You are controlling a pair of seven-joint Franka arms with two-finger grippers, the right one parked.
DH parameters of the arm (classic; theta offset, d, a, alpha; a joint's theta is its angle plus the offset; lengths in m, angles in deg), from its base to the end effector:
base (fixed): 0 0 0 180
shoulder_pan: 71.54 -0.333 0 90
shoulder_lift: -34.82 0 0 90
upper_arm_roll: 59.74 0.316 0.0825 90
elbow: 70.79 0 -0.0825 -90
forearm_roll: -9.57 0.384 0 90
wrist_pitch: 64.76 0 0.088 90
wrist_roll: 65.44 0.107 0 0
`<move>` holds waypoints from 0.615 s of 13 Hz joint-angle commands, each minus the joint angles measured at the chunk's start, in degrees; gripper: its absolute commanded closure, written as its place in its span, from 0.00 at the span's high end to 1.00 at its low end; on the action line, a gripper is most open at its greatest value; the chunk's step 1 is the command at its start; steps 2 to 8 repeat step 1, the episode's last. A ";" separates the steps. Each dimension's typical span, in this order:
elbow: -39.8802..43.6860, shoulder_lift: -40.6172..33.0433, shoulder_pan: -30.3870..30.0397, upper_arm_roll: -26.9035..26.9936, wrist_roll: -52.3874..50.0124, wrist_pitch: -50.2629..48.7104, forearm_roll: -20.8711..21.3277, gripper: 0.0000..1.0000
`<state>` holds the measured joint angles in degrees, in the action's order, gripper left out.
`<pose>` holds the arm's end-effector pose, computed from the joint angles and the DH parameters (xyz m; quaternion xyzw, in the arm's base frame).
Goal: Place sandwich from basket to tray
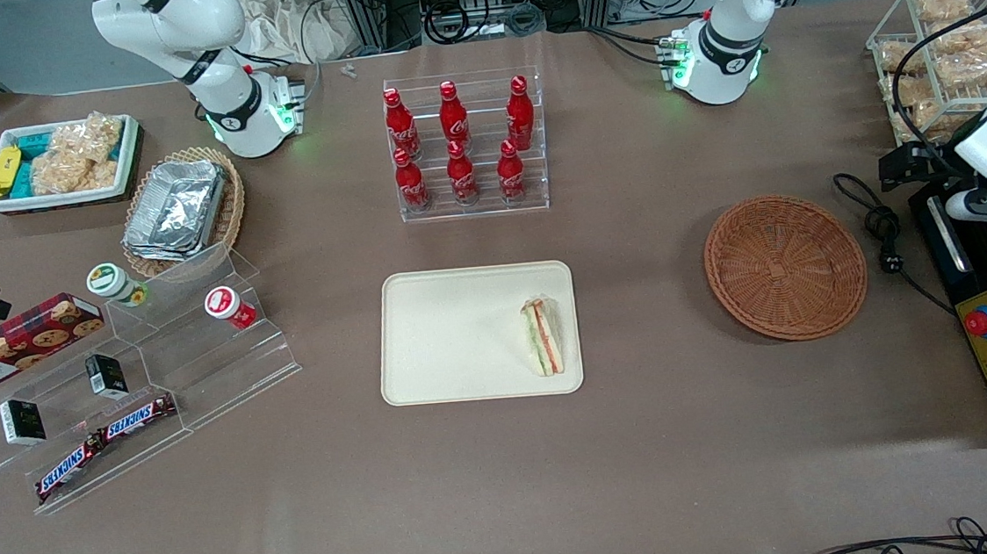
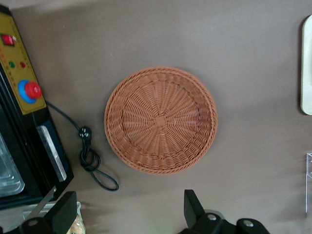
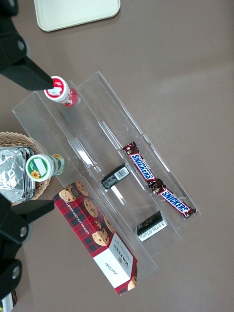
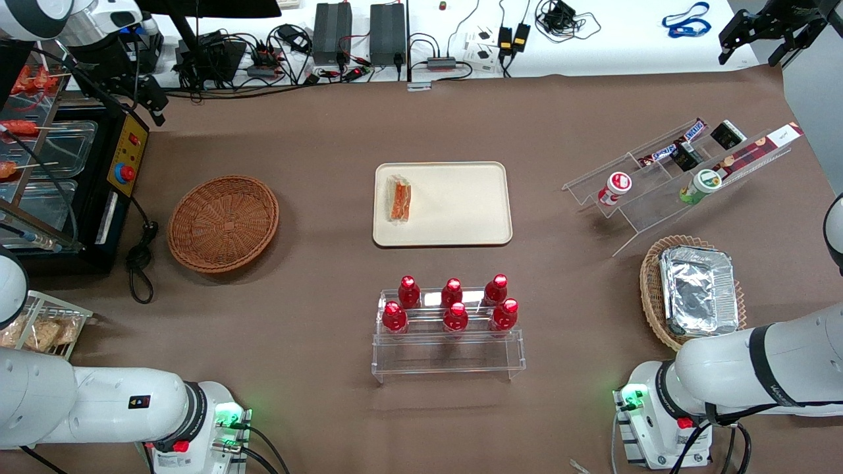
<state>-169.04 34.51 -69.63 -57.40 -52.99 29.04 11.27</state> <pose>0.5525 0.0072 0.5651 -0.9936 0.1061 0.0375 0.0105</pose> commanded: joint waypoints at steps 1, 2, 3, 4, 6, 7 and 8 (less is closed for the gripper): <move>4.20 2.33 0.11 -2.43 -0.06 -1.95 0.86 0.99; 4.20 2.33 0.11 -2.43 -0.06 -1.95 0.86 0.99; 4.20 2.33 0.11 -2.43 -0.06 -1.95 0.86 0.99; 4.20 2.33 0.11 -2.43 -0.06 -1.95 0.86 0.99; 4.20 2.33 0.11 -2.43 -0.06 -1.95 0.86 0.99; 4.20 2.33 0.11 -2.43 -0.06 -1.95 0.86 0.99; 4.20 2.33 0.11 -2.43 -0.06 -1.95 0.86 0.99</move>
